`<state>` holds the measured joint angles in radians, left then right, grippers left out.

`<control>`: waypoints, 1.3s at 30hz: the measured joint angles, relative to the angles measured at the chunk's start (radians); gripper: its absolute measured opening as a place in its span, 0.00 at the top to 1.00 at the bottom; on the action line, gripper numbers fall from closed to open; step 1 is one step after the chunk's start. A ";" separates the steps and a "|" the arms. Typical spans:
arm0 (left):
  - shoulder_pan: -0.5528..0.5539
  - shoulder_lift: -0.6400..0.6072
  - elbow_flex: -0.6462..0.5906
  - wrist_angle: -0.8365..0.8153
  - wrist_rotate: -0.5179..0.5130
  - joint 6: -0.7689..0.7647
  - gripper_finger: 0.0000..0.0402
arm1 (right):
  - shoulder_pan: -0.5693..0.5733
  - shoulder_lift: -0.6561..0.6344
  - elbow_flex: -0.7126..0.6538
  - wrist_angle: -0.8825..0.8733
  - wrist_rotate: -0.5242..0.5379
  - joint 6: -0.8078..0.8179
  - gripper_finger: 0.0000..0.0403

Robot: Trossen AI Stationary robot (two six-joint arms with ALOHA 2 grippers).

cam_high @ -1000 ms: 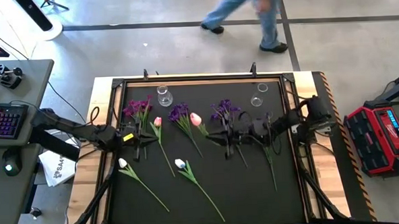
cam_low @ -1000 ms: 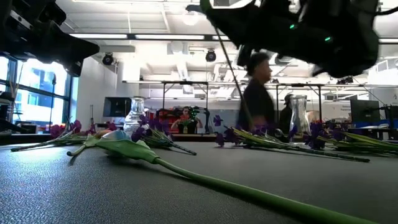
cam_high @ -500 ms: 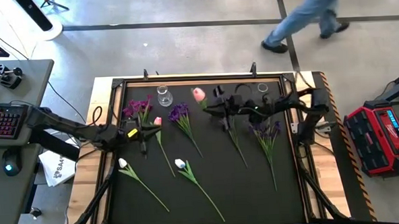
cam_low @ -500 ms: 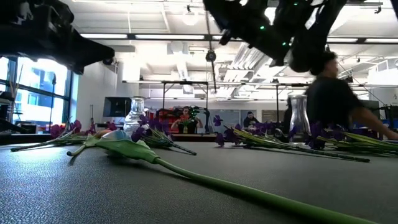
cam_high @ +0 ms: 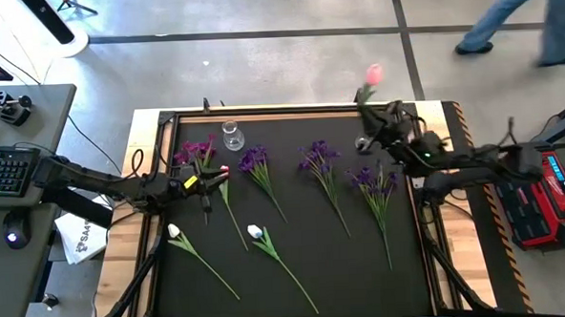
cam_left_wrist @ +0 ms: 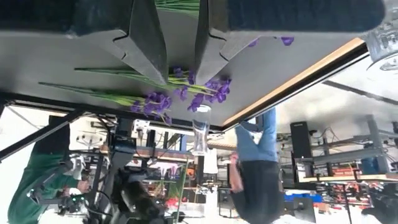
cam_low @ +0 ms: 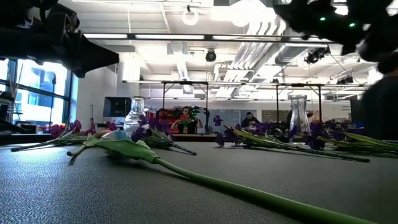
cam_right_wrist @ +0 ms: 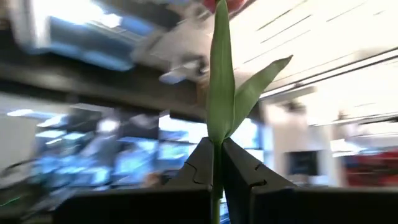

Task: Sort flowers into vase by color
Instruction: Put the bottom pink flowers into the right transparent vase

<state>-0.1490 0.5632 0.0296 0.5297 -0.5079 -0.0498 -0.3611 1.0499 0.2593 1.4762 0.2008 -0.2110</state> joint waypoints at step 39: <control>0.024 0.000 0.000 -0.001 0.046 -0.035 0.83 | -0.224 0.111 -0.048 0.093 0.261 0.019 1.00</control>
<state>-0.1246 0.5632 0.0296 0.5289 -0.4622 -0.0853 -0.5850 1.1606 0.2115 1.5692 0.4615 -0.1921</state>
